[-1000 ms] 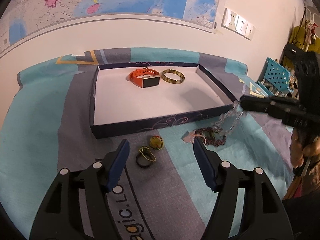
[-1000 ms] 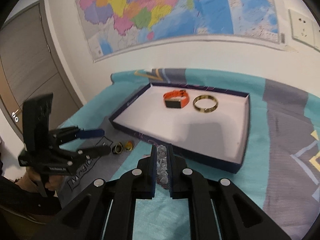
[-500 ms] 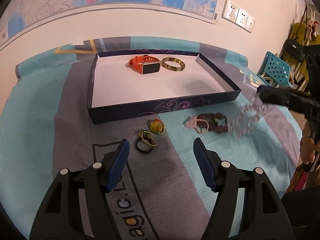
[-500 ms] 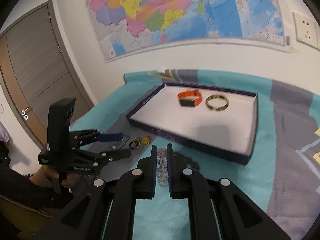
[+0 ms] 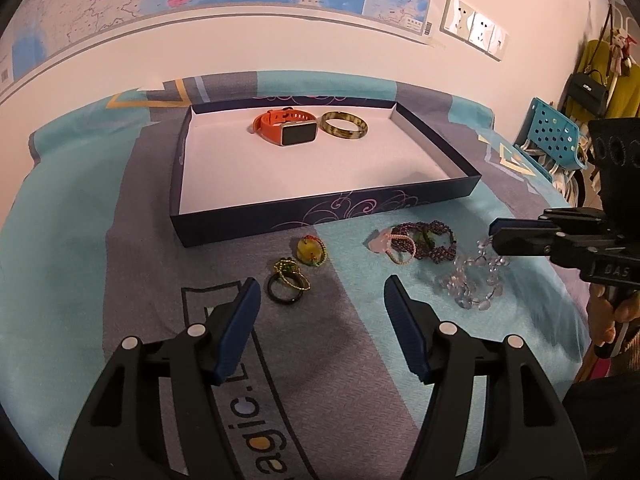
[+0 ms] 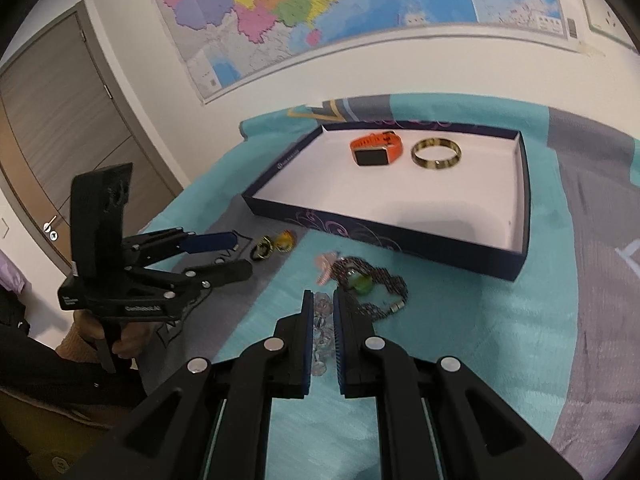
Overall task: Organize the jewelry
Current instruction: 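Lift the crystal bracelet with the right gripper while the left gripper grasps the small pink charm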
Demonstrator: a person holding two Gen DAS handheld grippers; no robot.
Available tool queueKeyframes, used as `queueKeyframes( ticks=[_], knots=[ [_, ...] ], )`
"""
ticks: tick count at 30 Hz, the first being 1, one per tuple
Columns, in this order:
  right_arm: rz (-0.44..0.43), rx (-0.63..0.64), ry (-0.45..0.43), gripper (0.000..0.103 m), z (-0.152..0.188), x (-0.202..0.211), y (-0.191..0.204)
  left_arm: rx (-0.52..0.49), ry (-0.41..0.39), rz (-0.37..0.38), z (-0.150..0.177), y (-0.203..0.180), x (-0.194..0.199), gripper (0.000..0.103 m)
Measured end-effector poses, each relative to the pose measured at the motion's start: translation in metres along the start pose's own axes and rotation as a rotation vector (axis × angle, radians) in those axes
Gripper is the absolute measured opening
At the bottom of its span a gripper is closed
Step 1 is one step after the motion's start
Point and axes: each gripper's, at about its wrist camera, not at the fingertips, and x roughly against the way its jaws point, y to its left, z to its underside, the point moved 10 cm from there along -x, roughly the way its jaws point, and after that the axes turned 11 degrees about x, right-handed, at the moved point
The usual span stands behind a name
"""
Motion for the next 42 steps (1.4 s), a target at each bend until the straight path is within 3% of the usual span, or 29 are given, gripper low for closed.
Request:
queueKeyframes(
  ticks=[8,16,17,20,25,33,36,38,41,42],
  knots=[
    [0.005,-0.011,0.048,0.009,0.016,-0.009,-0.005,0.004,0.008,-0.006,-0.001,0.000,-0.003,0.059],
    [0.019,-0.018,0.053,0.012,0.022,-0.009,-0.009,-0.138,0.004,0.077,-0.007,-0.049,-0.009,0.057],
    [0.023,-0.018,0.056,0.016,0.023,-0.009,-0.010,-0.156,0.004,0.075,-0.008,-0.053,-0.013,0.056],
    [0.038,-0.020,0.058,0.047,0.024,-0.008,-0.011,-0.183,0.035,0.086,-0.007,-0.061,-0.026,0.054],
    [0.041,-0.008,0.064,0.048,0.027,-0.009,-0.010,-0.213,0.087,0.086,-0.004,-0.066,-0.046,0.051],
    [0.046,-0.003,0.072,0.048,0.028,-0.013,-0.012,-0.202,0.120,0.099,-0.002,-0.063,-0.057,0.016],
    [0.047,0.002,0.077,0.048,0.030,-0.014,-0.011,-0.191,0.119,0.102,-0.002,-0.061,-0.055,0.010],
    [0.043,0.005,0.077,0.048,0.031,-0.015,-0.009,-0.191,0.116,0.102,-0.002,-0.061,-0.053,0.011],
    [0.042,0.008,0.080,0.048,0.032,-0.017,-0.008,-0.194,0.087,0.074,-0.007,-0.059,-0.052,0.039],
    [0.042,0.007,0.081,0.048,0.033,-0.017,-0.008,-0.194,0.088,0.076,-0.008,-0.059,-0.052,0.038]
  ],
)
